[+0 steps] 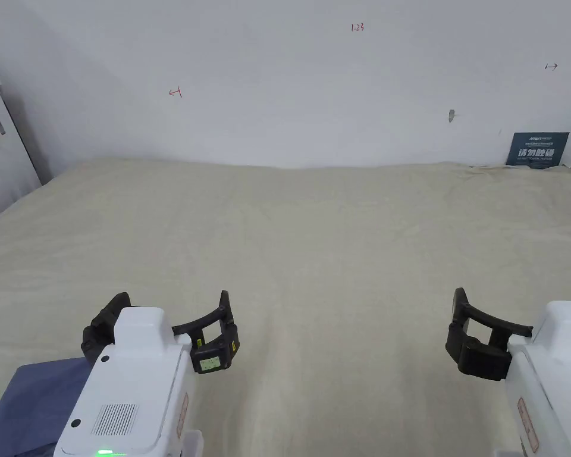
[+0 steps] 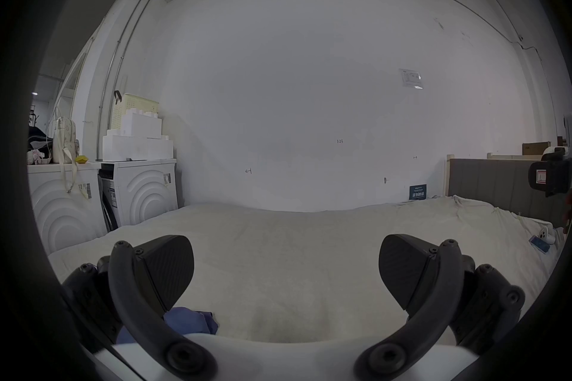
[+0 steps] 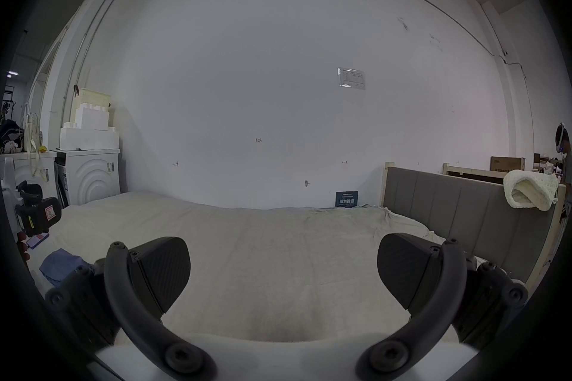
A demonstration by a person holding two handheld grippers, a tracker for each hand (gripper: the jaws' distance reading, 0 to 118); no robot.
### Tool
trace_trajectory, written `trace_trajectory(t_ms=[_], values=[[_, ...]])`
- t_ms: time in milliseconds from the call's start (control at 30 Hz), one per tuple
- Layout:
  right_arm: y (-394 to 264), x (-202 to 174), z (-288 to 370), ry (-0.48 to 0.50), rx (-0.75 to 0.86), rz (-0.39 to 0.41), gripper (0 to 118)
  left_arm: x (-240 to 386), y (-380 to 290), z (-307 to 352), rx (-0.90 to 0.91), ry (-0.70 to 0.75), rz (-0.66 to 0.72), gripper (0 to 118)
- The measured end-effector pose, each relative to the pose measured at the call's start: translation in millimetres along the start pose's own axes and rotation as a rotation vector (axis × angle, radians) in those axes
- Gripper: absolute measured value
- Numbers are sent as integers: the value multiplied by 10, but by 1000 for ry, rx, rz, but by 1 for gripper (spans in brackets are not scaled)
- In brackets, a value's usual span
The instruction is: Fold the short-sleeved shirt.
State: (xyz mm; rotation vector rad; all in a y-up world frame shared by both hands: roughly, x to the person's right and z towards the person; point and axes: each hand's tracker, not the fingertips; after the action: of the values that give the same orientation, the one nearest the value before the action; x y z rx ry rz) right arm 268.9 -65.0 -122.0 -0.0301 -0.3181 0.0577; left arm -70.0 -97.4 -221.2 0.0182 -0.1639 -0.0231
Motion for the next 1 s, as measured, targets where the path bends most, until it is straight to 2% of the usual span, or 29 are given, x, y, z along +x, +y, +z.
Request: trace_trajectory(t_ms=[1000], values=[[55,-8,32,11,13,-9,118,9,20,14,0,-11,-1,118]])
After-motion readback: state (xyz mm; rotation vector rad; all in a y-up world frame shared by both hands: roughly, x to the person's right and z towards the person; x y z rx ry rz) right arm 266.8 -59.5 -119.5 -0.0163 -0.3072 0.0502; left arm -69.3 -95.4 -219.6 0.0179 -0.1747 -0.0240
